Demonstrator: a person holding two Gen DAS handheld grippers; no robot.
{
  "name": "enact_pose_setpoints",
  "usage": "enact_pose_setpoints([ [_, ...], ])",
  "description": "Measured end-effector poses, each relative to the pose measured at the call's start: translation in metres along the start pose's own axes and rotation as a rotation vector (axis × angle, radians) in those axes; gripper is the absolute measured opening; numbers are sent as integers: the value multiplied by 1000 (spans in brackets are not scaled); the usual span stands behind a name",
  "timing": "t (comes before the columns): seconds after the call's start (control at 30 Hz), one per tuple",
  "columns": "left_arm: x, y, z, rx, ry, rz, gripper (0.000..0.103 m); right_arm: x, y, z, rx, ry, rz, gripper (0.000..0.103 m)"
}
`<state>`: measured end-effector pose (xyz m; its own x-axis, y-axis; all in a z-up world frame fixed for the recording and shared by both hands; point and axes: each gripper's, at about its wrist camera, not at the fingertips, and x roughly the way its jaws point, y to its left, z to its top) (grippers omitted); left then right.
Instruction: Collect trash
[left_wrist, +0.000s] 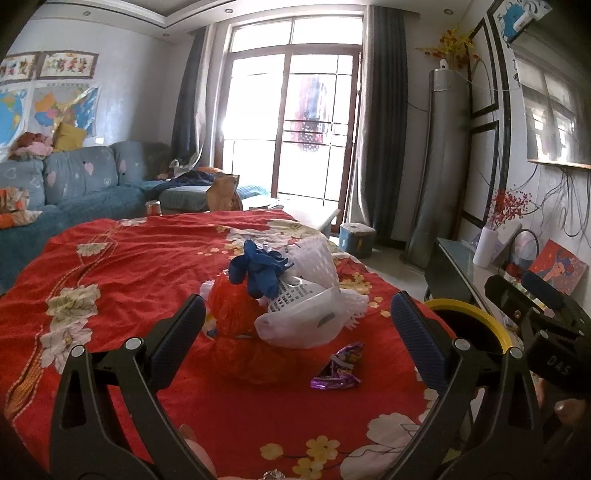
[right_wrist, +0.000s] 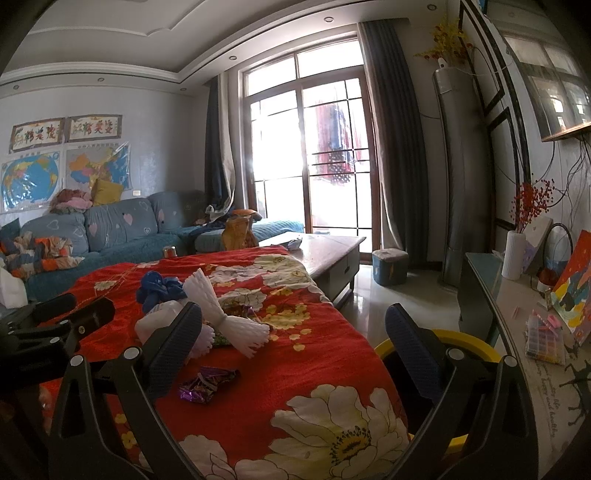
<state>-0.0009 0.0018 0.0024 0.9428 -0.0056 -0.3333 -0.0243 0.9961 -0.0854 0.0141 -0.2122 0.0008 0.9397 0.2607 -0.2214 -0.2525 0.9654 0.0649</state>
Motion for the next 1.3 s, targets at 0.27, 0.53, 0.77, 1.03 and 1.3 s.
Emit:
enact_pose_setpoints([
  [0.27,-1,-1,-1,-2,0,6,92,0,0,1,2,0,0,97],
  [0.53,0,-1,0,-6,8,10,92,1,2,-9,2,3,1,97],
  [0.77,0,-3,0,-8,17,12,92,2,0,-10,4,6,-1,97],
  [1.03,5,8,-2,-28,30,16,92,11,2,-24,-2,17,11,97],
  [1.3,10,26,4,-60,28,46,92,21,24,-26,-66,64,102,97],
])
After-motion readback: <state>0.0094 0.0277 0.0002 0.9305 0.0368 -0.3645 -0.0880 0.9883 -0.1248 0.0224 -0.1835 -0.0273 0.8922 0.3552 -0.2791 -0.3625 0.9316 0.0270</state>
